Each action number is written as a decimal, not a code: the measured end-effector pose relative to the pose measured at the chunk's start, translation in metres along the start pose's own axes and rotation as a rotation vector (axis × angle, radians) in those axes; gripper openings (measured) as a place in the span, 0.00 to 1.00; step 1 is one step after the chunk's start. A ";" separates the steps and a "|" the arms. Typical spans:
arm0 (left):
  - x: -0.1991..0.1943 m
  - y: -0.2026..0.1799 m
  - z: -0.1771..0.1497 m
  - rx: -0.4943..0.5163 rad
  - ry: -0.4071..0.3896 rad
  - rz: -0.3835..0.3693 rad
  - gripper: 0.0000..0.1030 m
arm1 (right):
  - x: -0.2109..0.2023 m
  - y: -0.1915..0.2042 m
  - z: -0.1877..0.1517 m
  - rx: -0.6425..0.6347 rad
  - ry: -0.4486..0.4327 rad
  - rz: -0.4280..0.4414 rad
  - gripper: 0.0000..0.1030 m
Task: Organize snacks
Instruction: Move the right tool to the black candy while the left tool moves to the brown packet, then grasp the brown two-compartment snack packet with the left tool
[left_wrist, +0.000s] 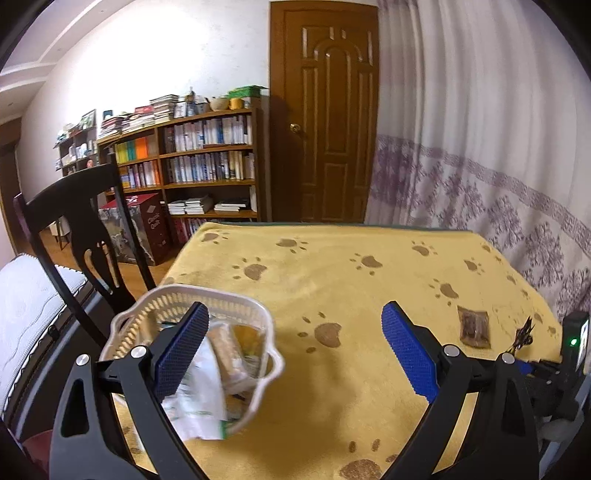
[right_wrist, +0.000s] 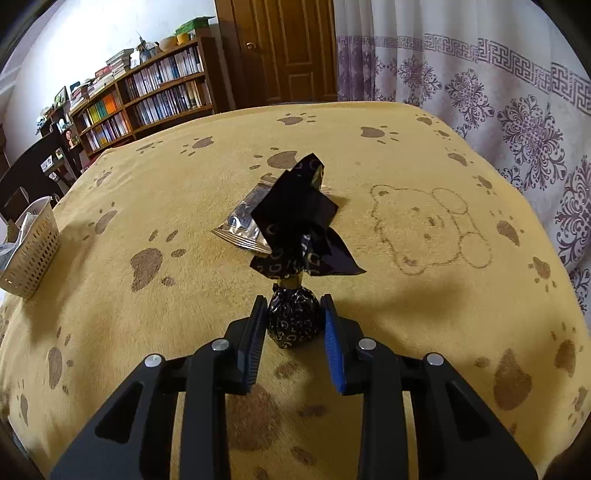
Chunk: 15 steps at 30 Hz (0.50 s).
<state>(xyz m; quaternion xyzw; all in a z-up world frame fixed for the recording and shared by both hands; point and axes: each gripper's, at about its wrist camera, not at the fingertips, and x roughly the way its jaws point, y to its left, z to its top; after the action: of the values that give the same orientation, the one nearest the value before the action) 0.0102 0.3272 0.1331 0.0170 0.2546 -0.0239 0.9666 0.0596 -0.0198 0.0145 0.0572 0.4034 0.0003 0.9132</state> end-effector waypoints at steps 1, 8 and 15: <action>0.003 -0.006 -0.003 0.010 0.013 -0.010 0.93 | -0.003 -0.003 -0.001 -0.003 -0.006 -0.002 0.29; 0.034 -0.063 -0.017 0.091 0.113 -0.131 0.93 | -0.022 -0.035 -0.006 0.001 -0.037 -0.038 0.29; 0.077 -0.140 -0.027 0.190 0.208 -0.285 0.96 | -0.026 -0.055 -0.010 0.049 -0.067 -0.020 0.29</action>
<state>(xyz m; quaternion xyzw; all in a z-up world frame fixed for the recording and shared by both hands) 0.0567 0.1856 0.0690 0.0741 0.3494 -0.1826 0.9160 0.0320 -0.0745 0.0212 0.0755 0.3729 -0.0208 0.9245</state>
